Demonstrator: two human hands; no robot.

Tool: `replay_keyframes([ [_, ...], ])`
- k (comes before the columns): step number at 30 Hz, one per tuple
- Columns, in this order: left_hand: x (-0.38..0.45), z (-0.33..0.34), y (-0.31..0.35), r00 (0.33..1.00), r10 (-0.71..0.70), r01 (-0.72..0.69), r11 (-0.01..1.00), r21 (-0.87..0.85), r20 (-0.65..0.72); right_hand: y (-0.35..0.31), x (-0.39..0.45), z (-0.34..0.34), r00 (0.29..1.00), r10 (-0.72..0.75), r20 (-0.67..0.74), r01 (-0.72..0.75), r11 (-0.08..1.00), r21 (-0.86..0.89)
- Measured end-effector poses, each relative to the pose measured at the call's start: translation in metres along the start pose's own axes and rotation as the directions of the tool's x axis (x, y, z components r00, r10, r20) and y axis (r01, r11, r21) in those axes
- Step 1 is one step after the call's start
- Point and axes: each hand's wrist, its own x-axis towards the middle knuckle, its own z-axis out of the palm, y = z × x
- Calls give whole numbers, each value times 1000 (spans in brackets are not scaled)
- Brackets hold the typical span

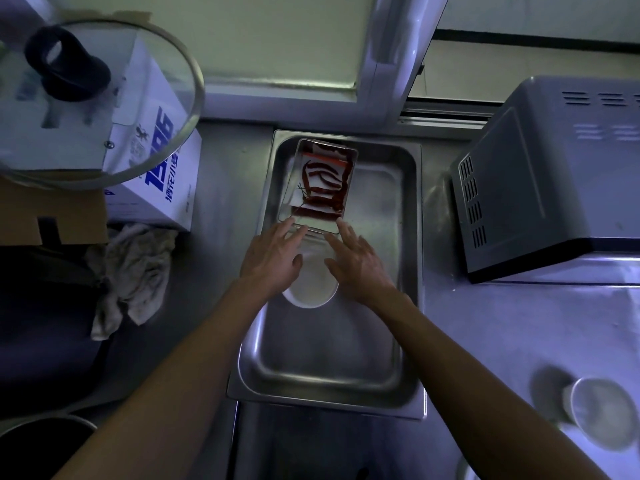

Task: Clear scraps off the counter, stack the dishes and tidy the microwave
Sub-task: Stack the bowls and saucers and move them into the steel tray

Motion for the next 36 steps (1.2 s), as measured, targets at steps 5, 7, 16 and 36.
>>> replay_keyframes([
  [5, 0, -2, -3, 1000, 7, -7, 1000, 8, 3, 4, 5, 0, 1000, 18, 19, -17, 999, -38],
  [7, -3, -4, -2, 1000, 19, -19, 1000, 9, -1, 5, 4, 0, 999, 34, 26, -33, 999, -38],
  [16, -46, -24, 20, 1000, -11, 12, 999, 32, -25, -8, -26, -22, 998, 66, 1, -66, 996, -52],
  [36, -143, -24, 134, 964, 267, -267, 964, 3, -7, -8, -237, -52, 919, 349, -183, -353, 936, 16],
])
